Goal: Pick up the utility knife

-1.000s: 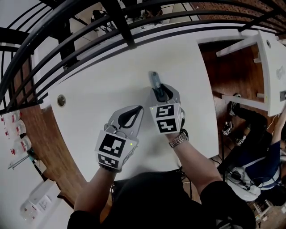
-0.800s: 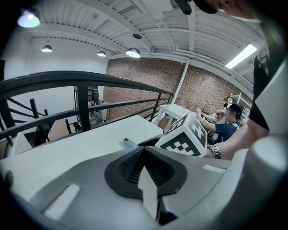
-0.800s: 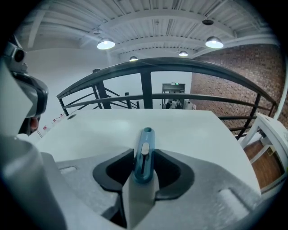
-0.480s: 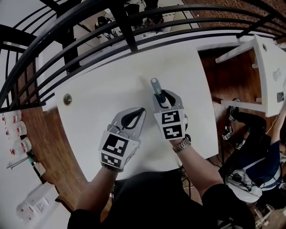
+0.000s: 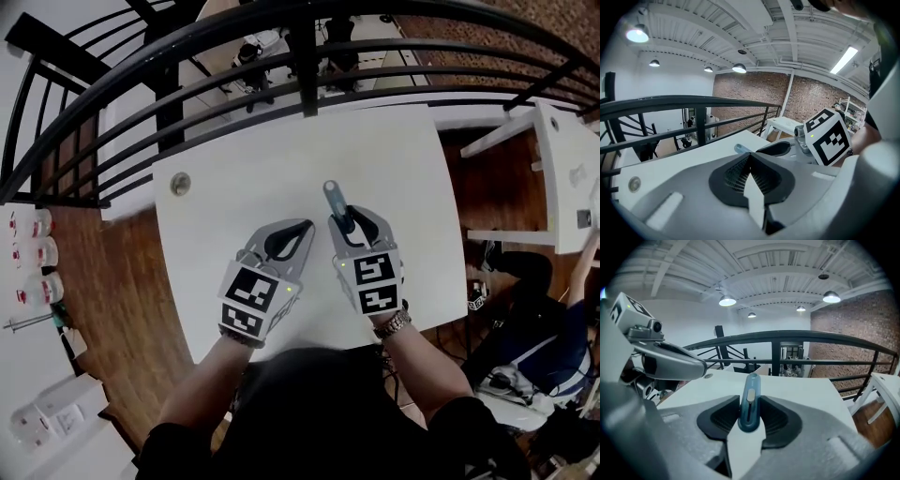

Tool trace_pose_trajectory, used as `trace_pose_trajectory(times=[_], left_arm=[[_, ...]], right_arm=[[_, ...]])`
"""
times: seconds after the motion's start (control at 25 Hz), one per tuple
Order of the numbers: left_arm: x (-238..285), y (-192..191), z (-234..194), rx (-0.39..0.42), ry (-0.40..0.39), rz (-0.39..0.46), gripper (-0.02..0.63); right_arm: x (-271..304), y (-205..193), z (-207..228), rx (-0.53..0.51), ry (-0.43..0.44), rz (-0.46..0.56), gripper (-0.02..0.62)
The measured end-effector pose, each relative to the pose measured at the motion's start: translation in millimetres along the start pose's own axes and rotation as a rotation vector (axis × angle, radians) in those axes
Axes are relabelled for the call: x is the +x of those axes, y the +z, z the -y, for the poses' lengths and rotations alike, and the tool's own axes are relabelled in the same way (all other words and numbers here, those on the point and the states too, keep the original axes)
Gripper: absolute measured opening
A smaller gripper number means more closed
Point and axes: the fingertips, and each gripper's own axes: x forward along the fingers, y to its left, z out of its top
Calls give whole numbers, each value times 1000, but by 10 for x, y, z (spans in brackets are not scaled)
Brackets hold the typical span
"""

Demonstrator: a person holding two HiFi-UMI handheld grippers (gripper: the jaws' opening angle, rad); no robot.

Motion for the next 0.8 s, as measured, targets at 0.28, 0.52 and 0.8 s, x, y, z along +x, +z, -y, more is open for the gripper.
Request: trace_pose_trajectory(times=[0.28, 0.52, 0.8], left_arm=[[-658, -38, -205, -14, 35, 69, 17], [-1306, -186, -316, -20, 68, 113, 17], [-1835, -319, -479, -20, 97, 142, 17]], right_arm=[[-227, 245, -657, -71, 26, 27, 130], [-437, 287, -1347, -114, 60, 44, 130], [-486, 343, -1967, -156, 98, 53, 130]])
